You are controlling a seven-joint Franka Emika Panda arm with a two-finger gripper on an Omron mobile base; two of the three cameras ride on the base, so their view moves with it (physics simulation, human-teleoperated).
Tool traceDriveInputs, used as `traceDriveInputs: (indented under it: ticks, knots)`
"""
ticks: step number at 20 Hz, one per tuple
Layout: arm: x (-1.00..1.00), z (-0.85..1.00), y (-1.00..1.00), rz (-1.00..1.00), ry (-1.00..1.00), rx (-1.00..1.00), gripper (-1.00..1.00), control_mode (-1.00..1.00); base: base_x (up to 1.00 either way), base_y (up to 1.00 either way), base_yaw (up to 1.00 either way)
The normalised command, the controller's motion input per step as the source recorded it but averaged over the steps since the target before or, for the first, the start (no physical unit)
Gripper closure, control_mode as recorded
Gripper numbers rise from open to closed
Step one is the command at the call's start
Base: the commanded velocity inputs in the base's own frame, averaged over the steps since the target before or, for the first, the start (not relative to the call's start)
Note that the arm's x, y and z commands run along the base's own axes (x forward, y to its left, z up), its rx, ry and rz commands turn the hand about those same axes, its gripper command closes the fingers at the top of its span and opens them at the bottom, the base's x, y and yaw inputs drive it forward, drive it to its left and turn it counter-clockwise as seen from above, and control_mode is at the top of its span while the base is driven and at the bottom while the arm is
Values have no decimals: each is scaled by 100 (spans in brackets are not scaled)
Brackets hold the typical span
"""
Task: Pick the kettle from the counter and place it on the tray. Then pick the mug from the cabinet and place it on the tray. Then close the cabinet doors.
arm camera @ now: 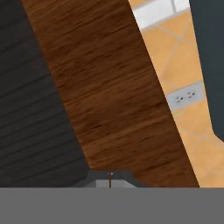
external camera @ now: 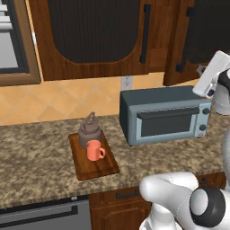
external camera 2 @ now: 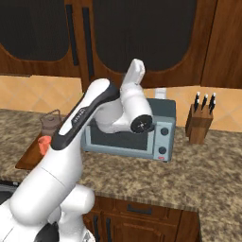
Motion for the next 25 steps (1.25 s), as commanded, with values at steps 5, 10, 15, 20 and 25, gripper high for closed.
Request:
traceDriveInputs:
  ticks: [5, 10, 15, 20, 25]
  knots:
    - [96, -4, 52, -14, 25, -1, 100, -100, 0, 0, 0]
    - [94, -4, 26, -9, 21, 0, 100, -100, 0, 0, 0]
    - [90, -15, 23, -9, 13, 0, 100, -100, 0, 0, 0]
    - [92, -26, 19, -9, 8, 0, 100, -100, 0, 0, 0]
    - [92, -38, 9, -4, 3, 0, 100, -100, 0, 0, 0]
